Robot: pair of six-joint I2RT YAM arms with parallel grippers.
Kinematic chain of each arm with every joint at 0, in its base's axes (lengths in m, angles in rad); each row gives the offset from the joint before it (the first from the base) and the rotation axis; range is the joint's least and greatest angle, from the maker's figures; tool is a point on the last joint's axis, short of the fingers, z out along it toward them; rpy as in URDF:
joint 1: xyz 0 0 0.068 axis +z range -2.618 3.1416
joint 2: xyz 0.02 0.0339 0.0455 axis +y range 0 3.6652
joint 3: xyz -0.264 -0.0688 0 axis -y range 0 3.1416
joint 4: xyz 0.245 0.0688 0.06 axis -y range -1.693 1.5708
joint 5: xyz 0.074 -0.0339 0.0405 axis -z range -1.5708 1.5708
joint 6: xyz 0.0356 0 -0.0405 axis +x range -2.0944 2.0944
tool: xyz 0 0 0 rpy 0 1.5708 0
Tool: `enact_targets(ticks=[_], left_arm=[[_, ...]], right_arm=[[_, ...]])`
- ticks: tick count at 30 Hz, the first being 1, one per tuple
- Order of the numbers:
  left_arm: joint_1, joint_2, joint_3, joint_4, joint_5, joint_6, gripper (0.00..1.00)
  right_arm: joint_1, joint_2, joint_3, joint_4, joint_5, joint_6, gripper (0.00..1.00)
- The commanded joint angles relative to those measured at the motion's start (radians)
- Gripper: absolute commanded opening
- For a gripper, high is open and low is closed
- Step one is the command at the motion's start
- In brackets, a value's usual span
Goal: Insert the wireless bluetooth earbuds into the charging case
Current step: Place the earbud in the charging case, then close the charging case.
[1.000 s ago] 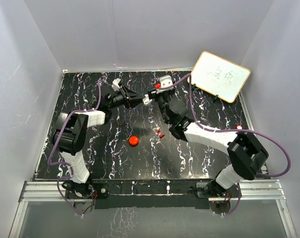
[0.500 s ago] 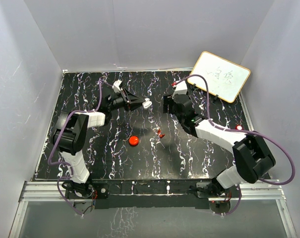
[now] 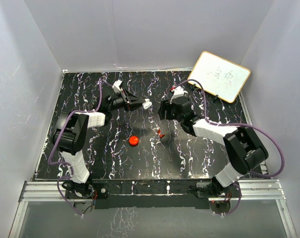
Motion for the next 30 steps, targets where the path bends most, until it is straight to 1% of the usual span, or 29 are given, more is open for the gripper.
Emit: enact_targets(ticks=[1, 3, 9, 13, 18, 25, 30], left_arm=[[-0.006, 0.007, -0.006, 0.092, 0.031, -0.036, 0.00], [-0.007, 0.013, -0.004, 0.112, 0.042, -0.052, 0.00], [-0.011, 0.013, -0.006, 0.073, 0.055, -0.021, 0.00], [-0.012, 0.032, -0.020, 0.121, 0.059, -0.047, 0.00], [-0.015, 0.067, -0.028, 0.213, 0.071, -0.113, 0.00], [-0.015, 0.076, -0.025, 0.200, 0.068, -0.101, 0.00], [-0.017, 0.085, -0.024, 0.229, 0.062, -0.125, 0.00]], right_arm=[[-0.003, 0.039, 0.028, 0.090, -0.072, 0.027, 0.62], [-0.007, 0.058, 0.033, 0.105, -0.080, 0.025, 0.62], [-0.023, 0.114, 0.072, 0.123, -0.137, 0.032, 0.62], [-0.026, 0.141, 0.083, 0.154, -0.174, 0.050, 0.62], [-0.031, 0.165, 0.097, 0.165, -0.185, 0.059, 0.63], [-0.035, 0.162, 0.099, 0.168, -0.195, 0.060, 0.63], [-0.037, 0.165, 0.096, 0.190, -0.227, 0.068, 0.63]])
